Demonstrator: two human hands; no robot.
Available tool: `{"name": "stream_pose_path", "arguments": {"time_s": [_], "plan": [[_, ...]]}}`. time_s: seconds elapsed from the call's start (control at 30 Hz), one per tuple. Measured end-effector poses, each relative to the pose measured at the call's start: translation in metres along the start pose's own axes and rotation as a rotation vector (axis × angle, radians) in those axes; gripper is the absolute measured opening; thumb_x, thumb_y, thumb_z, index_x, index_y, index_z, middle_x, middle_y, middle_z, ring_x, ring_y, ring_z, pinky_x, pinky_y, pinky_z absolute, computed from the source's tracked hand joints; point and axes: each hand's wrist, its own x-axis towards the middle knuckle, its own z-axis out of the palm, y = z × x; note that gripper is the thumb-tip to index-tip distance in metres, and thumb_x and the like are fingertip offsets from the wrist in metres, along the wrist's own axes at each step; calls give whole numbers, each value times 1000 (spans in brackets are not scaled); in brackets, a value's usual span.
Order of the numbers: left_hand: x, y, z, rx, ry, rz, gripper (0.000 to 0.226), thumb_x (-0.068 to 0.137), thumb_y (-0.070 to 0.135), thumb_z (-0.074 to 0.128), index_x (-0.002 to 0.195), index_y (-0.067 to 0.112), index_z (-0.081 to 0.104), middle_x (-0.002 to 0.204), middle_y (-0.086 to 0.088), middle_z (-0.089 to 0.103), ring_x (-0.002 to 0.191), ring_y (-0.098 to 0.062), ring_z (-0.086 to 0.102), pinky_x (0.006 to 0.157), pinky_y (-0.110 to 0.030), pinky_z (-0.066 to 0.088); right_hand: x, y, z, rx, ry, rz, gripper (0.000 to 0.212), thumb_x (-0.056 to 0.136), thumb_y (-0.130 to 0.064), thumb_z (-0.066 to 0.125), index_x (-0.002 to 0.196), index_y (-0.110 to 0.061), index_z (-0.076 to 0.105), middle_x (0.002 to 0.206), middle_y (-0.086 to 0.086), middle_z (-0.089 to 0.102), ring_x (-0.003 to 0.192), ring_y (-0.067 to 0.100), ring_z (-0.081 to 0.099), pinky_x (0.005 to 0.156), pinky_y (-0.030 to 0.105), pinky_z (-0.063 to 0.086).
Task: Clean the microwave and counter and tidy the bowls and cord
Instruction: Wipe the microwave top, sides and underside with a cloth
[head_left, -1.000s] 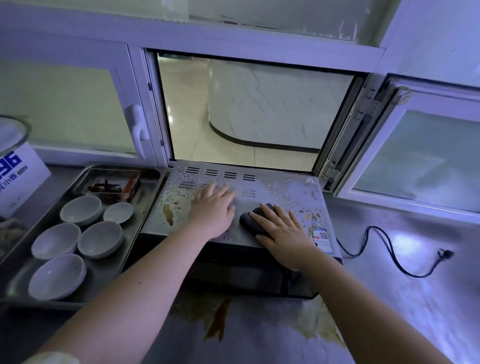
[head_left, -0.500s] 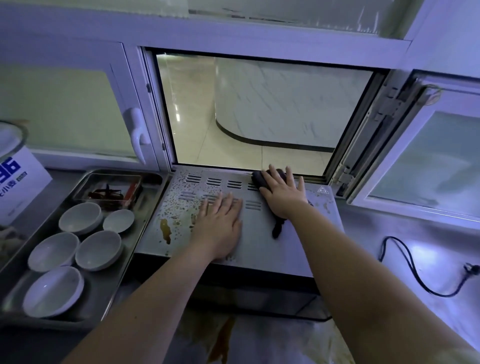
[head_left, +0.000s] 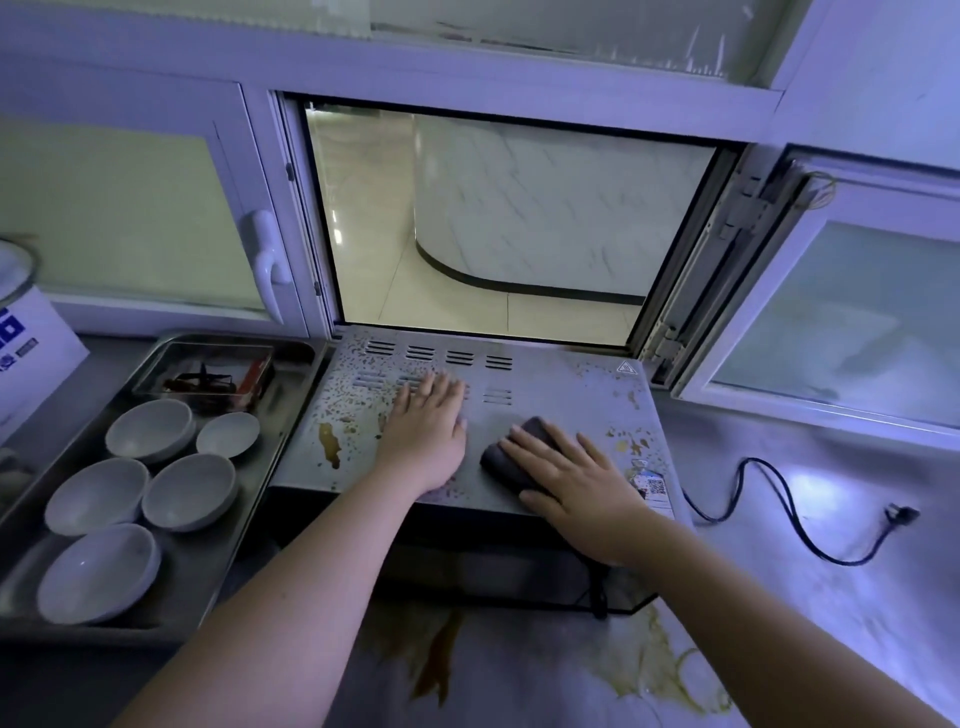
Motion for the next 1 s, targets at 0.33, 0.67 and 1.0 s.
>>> {"name": "stream_pose_path", "arguments": {"time_s": [0.33, 0.67, 1.0], "plan": [[0, 2, 2, 63, 5, 9, 57, 103, 40, 14, 155, 19, 2, 162, 0, -8, 148, -18, -12, 120, -44, -8, 75, 28, -11, 16, 31, 180, 56, 101, -52, 23, 151, -43, 1, 159, -21, -9, 147, 12, -15, 119, 44, -7], [3, 3, 1, 20, 19, 8, 57, 103, 38, 21, 155, 19, 6, 163, -1, -1, 149, -18, -7, 120, -45, -5, 158, 44, -27, 3, 51, 357, 59, 100, -53, 19, 153, -34, 0, 161, -13, -10, 147, 21, -17, 118, 50, -7], [1, 2, 1, 34, 26, 16, 55, 103, 34, 20, 155, 21, 6, 162, 0, -4, 149, -16, -8, 120, -43, -8, 28, 4, -2, -43, -6, 4, 57, 98, -56, 12, 151, -42, -6, 156, -24, -15, 144, 10, -24, 118, 40, -12]]}}
